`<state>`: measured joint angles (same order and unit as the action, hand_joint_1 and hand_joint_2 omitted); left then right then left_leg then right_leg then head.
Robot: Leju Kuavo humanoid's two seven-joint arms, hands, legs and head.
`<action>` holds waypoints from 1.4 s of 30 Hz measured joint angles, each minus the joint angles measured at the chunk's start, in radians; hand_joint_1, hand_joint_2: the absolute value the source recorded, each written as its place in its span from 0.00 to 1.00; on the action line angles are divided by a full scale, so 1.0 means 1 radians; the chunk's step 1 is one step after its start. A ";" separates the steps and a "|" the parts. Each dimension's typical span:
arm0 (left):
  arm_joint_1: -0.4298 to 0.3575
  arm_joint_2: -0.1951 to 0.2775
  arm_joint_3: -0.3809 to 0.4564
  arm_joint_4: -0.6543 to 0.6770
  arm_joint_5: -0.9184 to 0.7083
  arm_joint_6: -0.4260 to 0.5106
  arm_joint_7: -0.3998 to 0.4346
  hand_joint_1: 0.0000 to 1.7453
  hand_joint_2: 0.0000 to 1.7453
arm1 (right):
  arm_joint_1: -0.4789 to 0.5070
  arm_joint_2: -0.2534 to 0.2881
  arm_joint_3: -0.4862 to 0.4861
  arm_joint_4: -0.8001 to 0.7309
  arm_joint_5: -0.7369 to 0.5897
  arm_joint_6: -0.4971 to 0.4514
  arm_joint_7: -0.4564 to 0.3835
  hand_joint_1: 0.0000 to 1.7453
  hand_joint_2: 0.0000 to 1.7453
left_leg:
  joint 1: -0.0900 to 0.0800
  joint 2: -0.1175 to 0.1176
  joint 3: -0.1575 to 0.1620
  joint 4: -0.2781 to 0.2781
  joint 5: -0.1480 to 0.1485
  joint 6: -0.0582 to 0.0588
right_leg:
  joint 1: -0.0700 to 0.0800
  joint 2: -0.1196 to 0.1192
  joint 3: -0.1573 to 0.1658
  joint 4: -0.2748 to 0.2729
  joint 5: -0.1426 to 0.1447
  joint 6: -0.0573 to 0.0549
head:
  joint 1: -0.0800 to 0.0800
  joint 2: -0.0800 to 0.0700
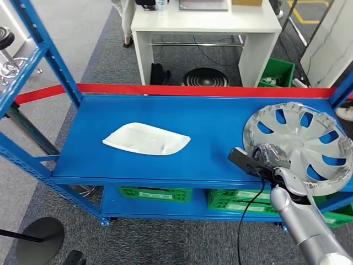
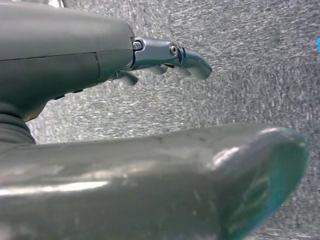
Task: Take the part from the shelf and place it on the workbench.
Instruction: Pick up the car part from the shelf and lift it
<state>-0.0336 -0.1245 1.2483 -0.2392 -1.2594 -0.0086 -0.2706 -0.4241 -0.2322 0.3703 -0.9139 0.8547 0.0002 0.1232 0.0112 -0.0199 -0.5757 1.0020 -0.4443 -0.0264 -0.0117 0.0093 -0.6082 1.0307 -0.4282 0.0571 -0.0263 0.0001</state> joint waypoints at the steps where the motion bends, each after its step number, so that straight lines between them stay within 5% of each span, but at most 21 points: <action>1: 0.000 0.001 -0.001 0.000 -0.001 0.003 -0.005 0.00 0.00 | 0.009 -0.002 -0.007 -0.015 -0.021 0.001 -0.015 1.00 1.00 | 0.001 0.000 0.000 -0.002 0.001 -0.005 | 0.001 0.001 -0.002 0.000 0.001 -0.009 | -0.002 0.000; 4: 0.000 0.002 -0.003 0.001 -0.006 0.010 -0.026 0.00 0.00 | 0.046 -0.011 -0.038 -0.074 -0.123 0.012 -0.083 1.00 1.00 | 0.005 0.005 -0.019 0.040 -0.033 -0.019 | -0.001 -0.001 0.001 -0.004 0.002 -0.030 | -0.007 0.000; 7: 0.002 0.003 -0.004 0.001 -0.010 0.011 -0.043 0.00 0.00 | 0.095 -0.021 -0.078 -0.147 -0.236 0.021 -0.164 1.00 1.00 | 0.005 0.008 -0.107 0.228 -0.124 -0.024 | 0.001 -0.002 0.002 -0.005 0.001 -0.040 | -0.011 0.000; 9: 0.005 0.004 -0.004 0.001 -0.011 0.012 -0.050 0.00 0.00 | 0.136 -0.029 -0.106 -0.203 -0.309 0.027 -0.216 1.00 1.00 | 0.005 0.008 -0.137 0.286 -0.128 -0.024 | 0.002 -0.001 0.002 -0.005 0.000 -0.041 | -0.011 0.000; 13: 0.003 0.004 -0.004 0.001 -0.014 0.015 -0.058 0.00 0.00 | 0.202 -0.039 -0.154 -0.321 -0.417 0.037 -0.286 1.00 1.00 | 0.008 0.008 -0.030 0.072 -0.018 -0.021 | 0.003 0.009 0.003 -0.002 0.000 -0.028 | -0.012 0.000; 15: 0.002 0.003 -0.004 0.002 -0.016 0.016 -0.062 0.00 0.00 | 0.226 -0.043 -0.172 -0.367 -0.448 0.041 -0.304 1.00 1.00 | 0.008 0.005 -0.006 0.016 -0.010 -0.012 | 0.007 0.013 0.000 -0.003 0.002 -0.015 | -0.010 0.000; 18: 0.003 0.003 -0.004 0.002 -0.020 0.016 -0.065 0.00 0.00 | 0.255 -0.047 -0.187 -0.409 -0.469 0.047 -0.316 1.00 1.00 | 0.008 0.004 -0.006 0.010 -0.006 0.010 | 0.004 0.011 -0.003 -0.002 -0.003 0.000 | -0.006 0.000; 20: 0.004 0.005 -0.004 0.002 -0.021 0.017 -0.067 0.00 0.00 | 0.271 -0.049 -0.194 -0.432 -0.494 0.055 -0.334 1.00 1.00 | 0.008 0.005 -0.006 0.009 -0.003 0.021 | 0.003 0.006 -0.037 0.075 -0.052 0.006 | -0.001 0.000; 22: 0.005 0.006 -0.004 0.002 -0.023 0.018 -0.068 0.00 0.00 | 0.285 -0.050 -0.202 -0.457 -0.533 0.065 -0.366 1.00 1.00 | 0.005 0.006 -0.006 0.009 -0.003 0.026 | 0.003 0.003 -0.097 0.214 -0.120 0.008 | 0.003 0.000; 24: 0.005 0.006 -0.004 0.002 -0.028 0.018 -0.070 0.00 0.00 | 0.302 -0.050 -0.209 -0.485 -0.576 0.077 -0.405 1.00 1.00 | 0.003 0.006 -0.006 0.009 -0.004 0.027 | 0.003 0.003 -0.127 0.284 -0.136 0.008 | 0.003 0.000; 25: 0.005 0.006 -0.004 0.002 -0.030 0.018 -0.072 0.00 0.00 | 0.311 -0.050 -0.212 -0.502 -0.600 0.085 -0.428 1.00 1.00 | 0.003 0.006 -0.005 0.009 -0.004 0.027 | 0.003 0.003 -0.114 0.260 -0.116 0.007 | 0.004 0.000; 28: 0.005 0.006 -0.004 0.003 -0.038 0.018 -0.082 0.00 0.00 | 0.329 -0.049 -0.223 -0.563 -0.693 0.129 -0.502 1.00 1.00 | 0.002 0.005 0.000 0.011 -0.008 0.020 | 0.004 0.002 -0.010 0.061 -0.033 0.000 | 0.004 0.000; 30: 0.005 0.006 -0.004 0.003 -0.043 0.017 -0.086 0.00 0.00 | 0.343 -0.047 -0.228 -0.606 -0.761 0.169 -0.545 1.00 1.00 | 0.000 0.005 0.000 0.011 -0.008 0.010 | 0.007 0.003 0.022 0.001 -0.022 -0.007 | 0.003 0.000; 34: 0.004 0.008 -0.004 0.003 -0.050 0.012 -0.094 0.00 0.00 | 0.372 -0.032 -0.238 -0.697 -0.888 0.246 -0.609 1.00 1.00 | 0.002 0.006 -0.011 0.027 -0.025 -0.013 | 0.006 0.002 0.021 -0.005 -0.015 -0.032 | 0.001 0.000; 38: 0.004 0.010 -0.004 0.004 -0.057 0.008 -0.101 0.00 0.00 | 0.396 -0.004 -0.239 -0.782 -0.996 0.325 -0.646 1.00 1.00 | 0.002 0.008 -0.117 0.253 -0.134 -0.024 | 0.003 -0.001 0.018 -0.007 -0.013 -0.043 | -0.002 0.000; 40: 0.004 0.010 -0.004 0.005 -0.061 0.007 -0.101 0.00 0.00 | 0.409 0.009 -0.238 -0.818 -1.042 0.367 -0.651 1.00 1.00 | 0.001 0.008 -0.131 0.274 -0.118 -0.023 | 0.003 -0.001 0.018 -0.007 -0.013 -0.043 | -0.003 0.000; 42: 0.003 0.011 -0.004 0.005 -0.065 0.007 -0.101 0.00 0.00 | 0.417 0.022 -0.237 -0.851 -1.093 0.413 -0.652 1.00 1.00 | 0.001 0.009 -0.078 0.162 -0.048 -0.018 | 0.003 -0.001 0.019 -0.007 -0.013 -0.041 | -0.003 0.000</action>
<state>-0.0309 -0.1136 1.2440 -0.2342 -1.3244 -0.0011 -0.3719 -0.0072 -0.2102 0.1332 -1.7647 -0.2385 0.4127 -0.5288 0.0120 -0.0114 -0.6533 1.1636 -0.4919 -0.0444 -0.0087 0.0080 -0.5897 1.0241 -0.4410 0.0157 -0.0298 0.0000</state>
